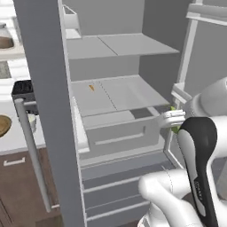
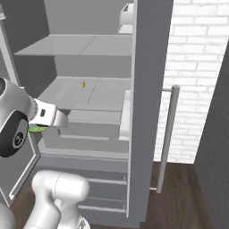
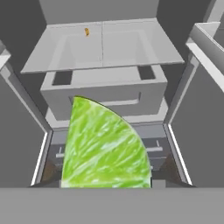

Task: Grab a lemon wedge from the fridge and one ice cube from the ice bowl, and put them in the glass of lemonade.

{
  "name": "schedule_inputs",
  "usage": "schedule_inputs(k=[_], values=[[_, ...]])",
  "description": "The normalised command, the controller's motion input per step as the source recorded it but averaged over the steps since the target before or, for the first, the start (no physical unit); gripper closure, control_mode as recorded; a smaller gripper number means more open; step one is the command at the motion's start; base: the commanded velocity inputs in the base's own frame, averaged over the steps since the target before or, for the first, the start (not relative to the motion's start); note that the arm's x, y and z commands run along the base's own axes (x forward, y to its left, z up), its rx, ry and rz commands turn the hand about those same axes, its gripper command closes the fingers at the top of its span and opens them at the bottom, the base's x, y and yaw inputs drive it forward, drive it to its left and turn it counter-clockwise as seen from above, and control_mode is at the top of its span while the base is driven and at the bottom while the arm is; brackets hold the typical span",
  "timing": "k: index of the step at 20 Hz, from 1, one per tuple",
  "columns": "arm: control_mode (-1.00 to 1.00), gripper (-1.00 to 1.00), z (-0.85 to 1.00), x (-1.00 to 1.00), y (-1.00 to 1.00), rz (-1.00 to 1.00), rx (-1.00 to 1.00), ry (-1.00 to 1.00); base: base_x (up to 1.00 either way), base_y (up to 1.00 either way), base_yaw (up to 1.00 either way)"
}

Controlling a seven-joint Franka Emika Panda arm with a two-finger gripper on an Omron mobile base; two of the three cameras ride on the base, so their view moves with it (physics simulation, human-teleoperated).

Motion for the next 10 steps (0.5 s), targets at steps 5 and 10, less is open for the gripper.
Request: schedule_inputs(k=[5, 10], values=[[1.00, 1.00, 0.00, 0.00, 0.00, 0.00, 0.00, 0.00, -0.06, 0.70, -0.67], [1.00, 1.00, 0.00, 0.00, 0.00, 0.00, 0.00, 0.00, -0.23, 0.50, -0.68]])
